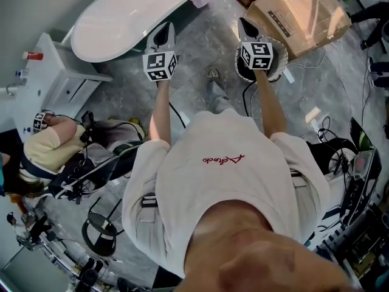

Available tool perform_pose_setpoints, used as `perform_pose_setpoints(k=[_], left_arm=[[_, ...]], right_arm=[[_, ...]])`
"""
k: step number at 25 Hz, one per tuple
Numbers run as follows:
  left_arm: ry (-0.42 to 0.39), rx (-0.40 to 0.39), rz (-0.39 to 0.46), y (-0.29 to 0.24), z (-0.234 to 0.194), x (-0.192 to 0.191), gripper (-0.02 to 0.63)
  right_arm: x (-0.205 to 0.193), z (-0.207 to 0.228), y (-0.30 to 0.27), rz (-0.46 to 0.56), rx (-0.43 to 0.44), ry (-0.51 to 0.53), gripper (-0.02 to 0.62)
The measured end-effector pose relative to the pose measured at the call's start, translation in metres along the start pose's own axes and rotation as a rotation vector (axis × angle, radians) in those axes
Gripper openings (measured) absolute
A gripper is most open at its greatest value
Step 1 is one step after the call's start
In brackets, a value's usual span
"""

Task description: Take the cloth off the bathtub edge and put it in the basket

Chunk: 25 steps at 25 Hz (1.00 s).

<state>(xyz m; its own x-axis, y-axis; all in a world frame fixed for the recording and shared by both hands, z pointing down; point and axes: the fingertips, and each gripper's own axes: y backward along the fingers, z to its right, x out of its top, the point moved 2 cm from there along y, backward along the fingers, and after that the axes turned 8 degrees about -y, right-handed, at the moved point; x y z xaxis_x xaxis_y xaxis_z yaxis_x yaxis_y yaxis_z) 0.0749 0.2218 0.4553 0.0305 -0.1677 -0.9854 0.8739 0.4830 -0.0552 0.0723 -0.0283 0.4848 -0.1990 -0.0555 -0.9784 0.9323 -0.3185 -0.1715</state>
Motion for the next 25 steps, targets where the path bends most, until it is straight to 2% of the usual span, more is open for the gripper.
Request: perform_pose_setpoints(k=[13, 25], left_arm=[[-0.002, 0.022, -0.024, -0.104, -0.046, -0.005, 0.0], [-0.011, 0.045, -0.033, -0.233, -0.105, 0.004, 0.0]], right_arm=[[0.017, 0.04, -0.111, -0.017, 0.033, -0.009, 0.006], [0.055, 0.092, -0.244, -0.011, 0.061, -0.021, 0.006]])
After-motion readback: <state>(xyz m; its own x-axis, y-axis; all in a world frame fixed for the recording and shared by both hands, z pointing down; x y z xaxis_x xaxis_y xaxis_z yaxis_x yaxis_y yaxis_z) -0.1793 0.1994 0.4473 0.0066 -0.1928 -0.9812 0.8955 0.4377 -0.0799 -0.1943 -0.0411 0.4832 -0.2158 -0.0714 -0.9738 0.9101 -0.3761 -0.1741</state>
